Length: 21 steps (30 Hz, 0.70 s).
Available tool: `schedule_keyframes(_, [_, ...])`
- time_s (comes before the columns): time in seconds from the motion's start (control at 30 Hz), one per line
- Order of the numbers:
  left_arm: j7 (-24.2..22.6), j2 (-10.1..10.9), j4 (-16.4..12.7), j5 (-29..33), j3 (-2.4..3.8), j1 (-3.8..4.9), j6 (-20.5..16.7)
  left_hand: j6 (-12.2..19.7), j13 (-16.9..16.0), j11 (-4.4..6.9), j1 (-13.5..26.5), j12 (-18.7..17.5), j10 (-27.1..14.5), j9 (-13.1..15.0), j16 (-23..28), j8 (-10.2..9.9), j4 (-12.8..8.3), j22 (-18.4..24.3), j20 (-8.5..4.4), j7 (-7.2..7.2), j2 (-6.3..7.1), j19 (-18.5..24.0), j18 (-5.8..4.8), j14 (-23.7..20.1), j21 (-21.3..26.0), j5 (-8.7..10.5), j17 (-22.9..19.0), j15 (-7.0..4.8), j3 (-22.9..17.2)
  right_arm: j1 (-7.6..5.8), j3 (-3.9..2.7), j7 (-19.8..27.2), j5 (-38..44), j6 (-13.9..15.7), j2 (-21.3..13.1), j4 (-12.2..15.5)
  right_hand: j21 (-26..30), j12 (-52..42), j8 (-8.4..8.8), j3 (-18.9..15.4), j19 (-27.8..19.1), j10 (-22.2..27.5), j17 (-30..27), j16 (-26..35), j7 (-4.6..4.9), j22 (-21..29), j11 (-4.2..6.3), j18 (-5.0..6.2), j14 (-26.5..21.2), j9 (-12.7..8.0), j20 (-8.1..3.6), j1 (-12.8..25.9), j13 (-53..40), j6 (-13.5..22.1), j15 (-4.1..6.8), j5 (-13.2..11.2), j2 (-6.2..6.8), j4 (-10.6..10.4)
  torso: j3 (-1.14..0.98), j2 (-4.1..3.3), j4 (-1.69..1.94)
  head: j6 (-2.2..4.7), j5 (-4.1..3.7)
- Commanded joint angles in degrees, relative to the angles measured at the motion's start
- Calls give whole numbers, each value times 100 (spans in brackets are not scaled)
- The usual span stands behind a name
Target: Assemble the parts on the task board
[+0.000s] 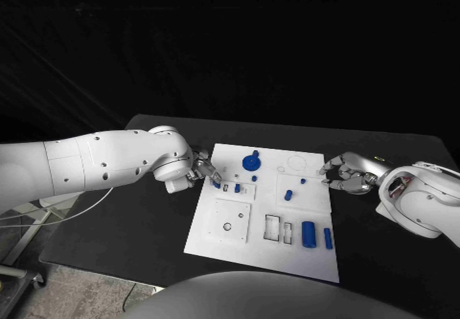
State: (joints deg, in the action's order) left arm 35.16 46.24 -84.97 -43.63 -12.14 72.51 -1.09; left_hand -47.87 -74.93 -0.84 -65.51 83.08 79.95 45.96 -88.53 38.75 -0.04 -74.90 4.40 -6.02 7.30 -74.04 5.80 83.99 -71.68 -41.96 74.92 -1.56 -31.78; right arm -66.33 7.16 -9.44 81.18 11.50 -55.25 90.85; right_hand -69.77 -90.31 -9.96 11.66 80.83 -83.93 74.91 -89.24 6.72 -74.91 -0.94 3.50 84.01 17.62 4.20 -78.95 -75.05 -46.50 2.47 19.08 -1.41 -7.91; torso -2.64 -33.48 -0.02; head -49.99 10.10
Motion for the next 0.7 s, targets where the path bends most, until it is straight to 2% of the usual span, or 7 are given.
schedule_keyframes(0.03, [95, -72, -42, -436, 4, 11, -20, 131, -590, -3, -214, 31, 42, 7, -36, 14, -298, -825, 5, 86, -225, -59, -64, 333, -42, -211, 1178, -38, -208, 4, 0, 5, 3, -50, 6, 1, 17, 31, -8, 34, -44, -607, 1454, 18, -14, -901, -43, 109, 557, -8, 1, -14, -1495, -41, -42, 3, 24, -4, 1, 4, -3, -1, 10])
schedule_keyframes(0.37, [47, -204, -119, -1188, 6, 11, 25, 158, -622, -9, -373, 61, 81, -79, -44, -67, -271, -829, 8, 78, -312, -85, -71, 356, -46, 39, 1201, -33, 25, 4, 0, 20, 3, -25, -25, 10, 34, 31, -5, 40, -53, -607, 1449, 26, -14, -896, -43, 112, 553, -11, 2, -13, -1495, -39, -43, 7, 35, 3, -4, 0, -5, -1, -4])
schedule_keyframes(0.7, [46, -278, -167, -1801, 5, 8, -90, 132, -655, -10, -437, 88, 118, -140, -51, -118, -258, -834, 12, 78, -326, -103, -75, 373, -54, 157, 1221, -30, 92, 4, 0, 37, 2, 17, -22, 11, 42, 31, -3, 42, -57, -607, 1448, 29, -13, -893, -43, 113, 552, -14, 3, -11, -1495, -36, -43, 8, 45, 7, -1, -1, -8, -1, -16])
